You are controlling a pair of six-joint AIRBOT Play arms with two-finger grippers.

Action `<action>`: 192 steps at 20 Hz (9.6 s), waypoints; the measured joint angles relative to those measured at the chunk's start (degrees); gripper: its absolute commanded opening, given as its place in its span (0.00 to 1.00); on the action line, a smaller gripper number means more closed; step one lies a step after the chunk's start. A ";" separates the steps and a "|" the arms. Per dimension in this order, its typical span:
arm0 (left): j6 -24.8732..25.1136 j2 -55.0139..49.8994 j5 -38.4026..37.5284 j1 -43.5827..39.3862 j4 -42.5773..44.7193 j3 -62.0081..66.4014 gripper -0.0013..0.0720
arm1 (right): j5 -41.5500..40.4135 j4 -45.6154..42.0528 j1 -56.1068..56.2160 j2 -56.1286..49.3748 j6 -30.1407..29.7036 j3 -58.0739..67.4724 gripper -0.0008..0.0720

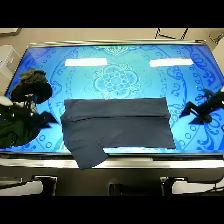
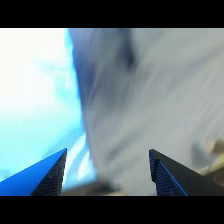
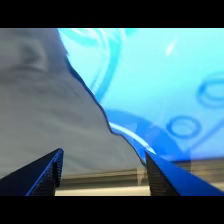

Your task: Fold the clothes and pants, and hang the long-sleeved shirts on hangers.

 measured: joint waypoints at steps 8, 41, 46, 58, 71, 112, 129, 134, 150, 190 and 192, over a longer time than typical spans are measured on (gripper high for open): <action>8.37 11.26 5.99 -0.59 -9.18 -28.81 0.72 | -2.58 -1.40 -2.27 7.74 -1.33 -17.51 0.84; 1.40 14.75 16.39 -15.15 -13.16 -28.76 0.05 | -17.38 6.23 -2.43 8.35 -9.09 -30.58 0.06; -0.66 13.31 13.86 -15.15 -11.04 -14.75 0.05 | -12.11 8.52 -0.70 9.42 -8.52 -21.11 0.06; -6.19 -13.79 13.40 -15.72 -9.18 23.19 0.05 | -17.64 11.74 10.01 -13.62 2.47 11.76 0.06; -7.19 -21.62 5.62 -12.98 -9.33 32.89 0.74 | -11.45 18.27 2.80 -20.74 -1.18 18.62 0.99; -4.02 -32.30 48.76 -53.68 -51.10 31.87 0.04 | -11.76 34.01 25.59 8.04 5.81 19.23 0.07; -10.01 9.86 27.34 -12.83 -7.65 31.89 0.05 | -32.57 47.93 51.49 -22.77 5.99 19.21 0.88; -9.75 12.02 26.88 -12.20 -6.67 31.89 0.05 | -24.63 39.19 38.80 -17.66 4.81 19.26 0.88; -10.88 12.50 26.38 -12.11 -6.40 31.89 0.05 | -17.75 34.82 23.71 -18.34 -8.59 0.15 0.06; -13.64 11.91 26.32 -16.24 -6.36 31.89 0.05 | -16.02 -5.44 -43.41 6.58 4.33 -12.68 0.06; -13.64 11.91 26.32 -16.24 -6.36 31.89 0.05 | -16.52 -6.47 -43.41 6.67 4.09 -13.03 0.21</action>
